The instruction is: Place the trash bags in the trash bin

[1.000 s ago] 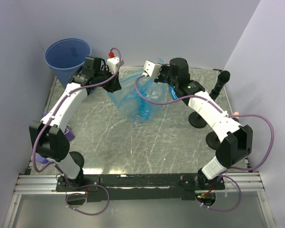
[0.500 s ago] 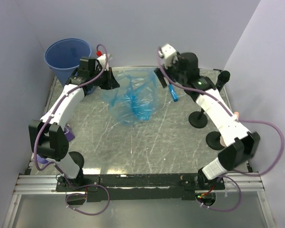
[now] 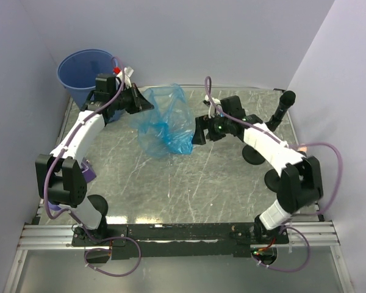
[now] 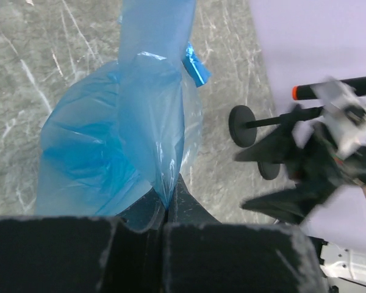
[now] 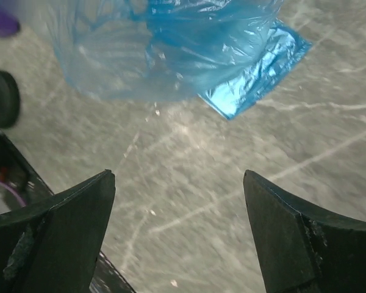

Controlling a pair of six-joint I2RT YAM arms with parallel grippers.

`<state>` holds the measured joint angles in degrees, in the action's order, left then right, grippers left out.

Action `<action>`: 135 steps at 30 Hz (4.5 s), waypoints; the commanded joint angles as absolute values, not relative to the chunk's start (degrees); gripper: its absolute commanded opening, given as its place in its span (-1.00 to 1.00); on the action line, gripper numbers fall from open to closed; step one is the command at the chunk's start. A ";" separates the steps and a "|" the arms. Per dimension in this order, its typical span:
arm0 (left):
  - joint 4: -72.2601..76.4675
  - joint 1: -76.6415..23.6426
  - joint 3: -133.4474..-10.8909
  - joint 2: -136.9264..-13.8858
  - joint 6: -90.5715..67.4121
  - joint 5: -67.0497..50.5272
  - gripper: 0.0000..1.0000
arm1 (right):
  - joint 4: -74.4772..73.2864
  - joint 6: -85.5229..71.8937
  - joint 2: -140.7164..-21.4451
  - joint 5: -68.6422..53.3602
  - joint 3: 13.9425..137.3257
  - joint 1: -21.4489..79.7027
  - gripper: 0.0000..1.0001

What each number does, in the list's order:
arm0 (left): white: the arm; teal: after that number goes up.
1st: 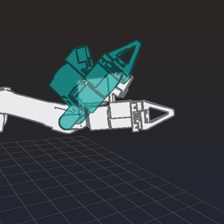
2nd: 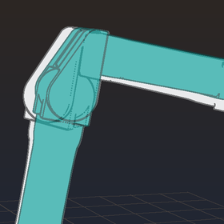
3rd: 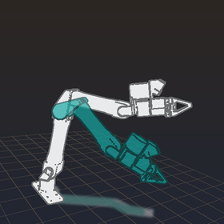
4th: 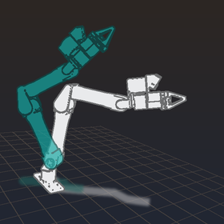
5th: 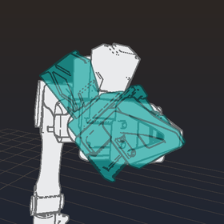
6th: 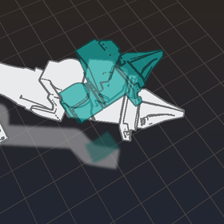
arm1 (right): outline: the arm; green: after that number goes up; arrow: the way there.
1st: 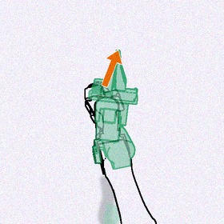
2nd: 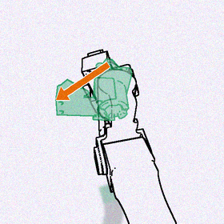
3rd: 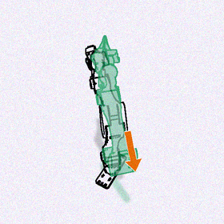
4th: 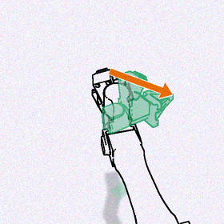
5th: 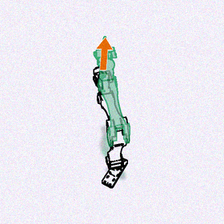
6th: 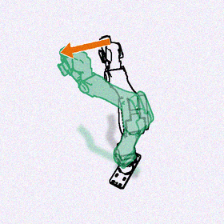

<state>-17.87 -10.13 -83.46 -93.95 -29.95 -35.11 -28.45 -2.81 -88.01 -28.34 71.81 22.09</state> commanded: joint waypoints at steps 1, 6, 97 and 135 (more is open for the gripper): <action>-15.73 -9.58 -84.11 -90.62 -31.82 -37.71 -0.99 | -18.74 -13.61 -94.90 -38.65 76.02 19.60 0.87; -16.08 -9.23 -82.09 -89.30 -30.50 -38.85 -0.99 | -15.39 -19.06 -104.93 -40.25 83.39 18.99 0.89; -12.25 -7.48 -122.84 -109.07 -17.40 -33.58 -0.99 | -16.12 13.97 -113.98 -12.30 140.74 13.71 -1.00; -18.88 -16.89 -91.80 -96.66 -6.92 -24.95 -0.99 | -15.29 11.16 -93.23 -15.74 92.23 13.45 -1.00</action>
